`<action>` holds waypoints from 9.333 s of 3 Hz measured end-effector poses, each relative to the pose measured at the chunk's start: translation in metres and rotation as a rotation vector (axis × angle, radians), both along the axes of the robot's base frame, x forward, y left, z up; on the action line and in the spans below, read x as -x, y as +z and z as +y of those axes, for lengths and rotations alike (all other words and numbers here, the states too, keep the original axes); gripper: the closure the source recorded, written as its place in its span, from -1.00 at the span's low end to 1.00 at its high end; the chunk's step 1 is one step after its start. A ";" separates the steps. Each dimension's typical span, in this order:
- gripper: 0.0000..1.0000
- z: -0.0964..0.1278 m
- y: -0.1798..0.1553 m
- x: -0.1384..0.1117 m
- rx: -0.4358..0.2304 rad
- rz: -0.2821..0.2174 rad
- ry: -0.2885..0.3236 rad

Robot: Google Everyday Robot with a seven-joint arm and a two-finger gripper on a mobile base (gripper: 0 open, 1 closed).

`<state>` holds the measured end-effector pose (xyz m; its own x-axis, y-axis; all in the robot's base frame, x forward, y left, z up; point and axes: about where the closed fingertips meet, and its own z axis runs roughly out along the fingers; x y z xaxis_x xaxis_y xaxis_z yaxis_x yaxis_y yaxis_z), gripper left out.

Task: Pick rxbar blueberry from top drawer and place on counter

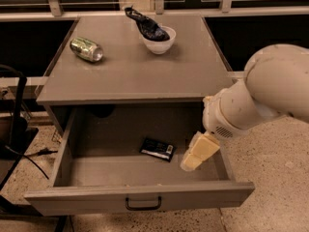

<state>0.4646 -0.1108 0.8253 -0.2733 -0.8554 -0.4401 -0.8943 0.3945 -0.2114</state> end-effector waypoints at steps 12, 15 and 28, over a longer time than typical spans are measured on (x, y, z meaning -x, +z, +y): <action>-0.20 0.100 -0.204 -0.111 -0.241 0.019 -0.048; 0.02 0.088 -0.221 -0.115 -0.214 0.027 -0.037; 1.00 0.063 -0.023 -0.065 -0.261 0.189 0.186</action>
Offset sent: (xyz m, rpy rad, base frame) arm 0.0271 0.0549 -0.0552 0.0726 0.0197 -0.0082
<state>0.5298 -0.0475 0.8023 -0.2211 -0.7638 -0.6065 -0.9694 0.2403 0.0507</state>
